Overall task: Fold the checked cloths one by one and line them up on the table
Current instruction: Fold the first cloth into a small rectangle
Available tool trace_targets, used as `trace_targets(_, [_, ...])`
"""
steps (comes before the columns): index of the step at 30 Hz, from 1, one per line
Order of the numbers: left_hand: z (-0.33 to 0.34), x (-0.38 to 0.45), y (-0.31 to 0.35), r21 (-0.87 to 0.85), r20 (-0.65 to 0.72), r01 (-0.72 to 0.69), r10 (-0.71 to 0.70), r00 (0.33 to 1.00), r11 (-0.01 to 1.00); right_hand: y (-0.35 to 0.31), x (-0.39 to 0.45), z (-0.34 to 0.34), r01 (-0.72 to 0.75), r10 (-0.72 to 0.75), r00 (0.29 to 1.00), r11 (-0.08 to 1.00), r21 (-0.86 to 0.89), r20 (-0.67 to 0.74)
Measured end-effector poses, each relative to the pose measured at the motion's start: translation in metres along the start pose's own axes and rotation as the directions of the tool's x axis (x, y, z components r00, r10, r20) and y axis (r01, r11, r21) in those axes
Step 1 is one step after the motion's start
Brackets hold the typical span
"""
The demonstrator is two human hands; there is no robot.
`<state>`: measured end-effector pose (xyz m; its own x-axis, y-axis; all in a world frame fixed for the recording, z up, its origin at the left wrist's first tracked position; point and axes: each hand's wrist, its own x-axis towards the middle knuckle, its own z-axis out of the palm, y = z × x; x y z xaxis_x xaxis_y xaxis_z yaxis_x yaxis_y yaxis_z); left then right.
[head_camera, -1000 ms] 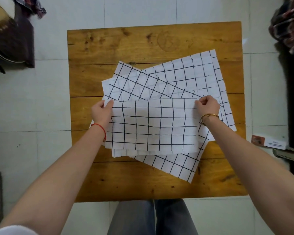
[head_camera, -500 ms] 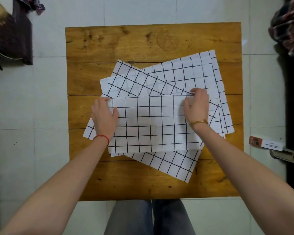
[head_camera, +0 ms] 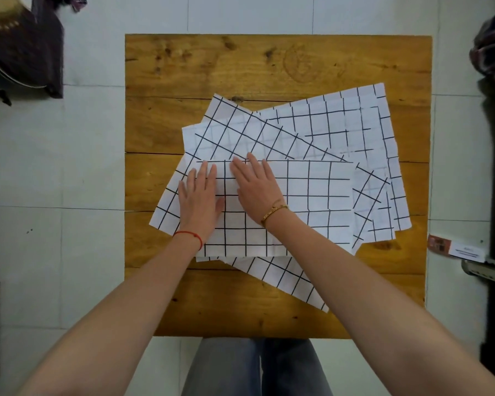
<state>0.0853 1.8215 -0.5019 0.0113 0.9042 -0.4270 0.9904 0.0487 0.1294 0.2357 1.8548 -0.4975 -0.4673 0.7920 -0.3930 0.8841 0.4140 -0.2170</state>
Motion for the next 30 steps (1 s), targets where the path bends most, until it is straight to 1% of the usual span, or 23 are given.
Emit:
trace_targets(2, [0.001,0.002,-0.001,0.001,-0.001,0.005,-0.005,1.000,1.000,-0.004,0.005,0.005,0.020,-0.019,1.000,0.999,-0.047,0.018])
trace_targets(6, [0.003,0.006,-0.002,0.014,-0.002,0.013,-0.013,1.000,1.000,-0.006,0.011,0.009,0.051,-0.047,0.997,0.995,-0.088,0.055])
trace_targets(12, [0.003,0.005,-0.002,0.023,0.005,0.023,-0.023,1.000,0.999,-0.001,0.005,0.014,0.034,-0.029,0.999,0.992,-0.119,0.046])
trace_targets(15, [0.003,0.005,-0.002,0.021,0.012,0.033,-0.033,0.999,0.999,0.011,-0.006,0.014,-0.034,0.037,0.999,0.994,-0.099,0.028])
trace_targets(20, [0.002,0.005,-0.002,0.019,0.012,0.023,-0.023,1.000,1.000,0.054,-0.039,0.016,-0.202,0.203,0.979,0.977,-0.069,0.010])
trace_targets(23, [0.002,0.005,-0.002,0.018,0.026,0.030,-0.031,0.999,0.999,0.085,-0.063,0.016,-0.354,0.353,0.935,0.935,-0.018,-0.019])
trace_targets(26, [0.003,0.005,-0.001,0.018,0.034,0.031,-0.032,0.999,0.999,0.115,-0.086,0.019,-0.505,0.506,0.863,0.862,0.034,-0.014])
trace_targets(27, [0.002,0.005,-0.001,0.016,0.036,0.033,-0.033,0.999,0.999,0.123,-0.092,0.019,-0.517,0.518,0.855,0.855,0.036,-0.008])
trace_targets(30, [0.001,0.006,-0.001,0.011,0.038,0.037,-0.038,0.999,0.999,0.134,-0.099,0.015,-0.466,0.466,0.885,0.885,0.018,-0.006])
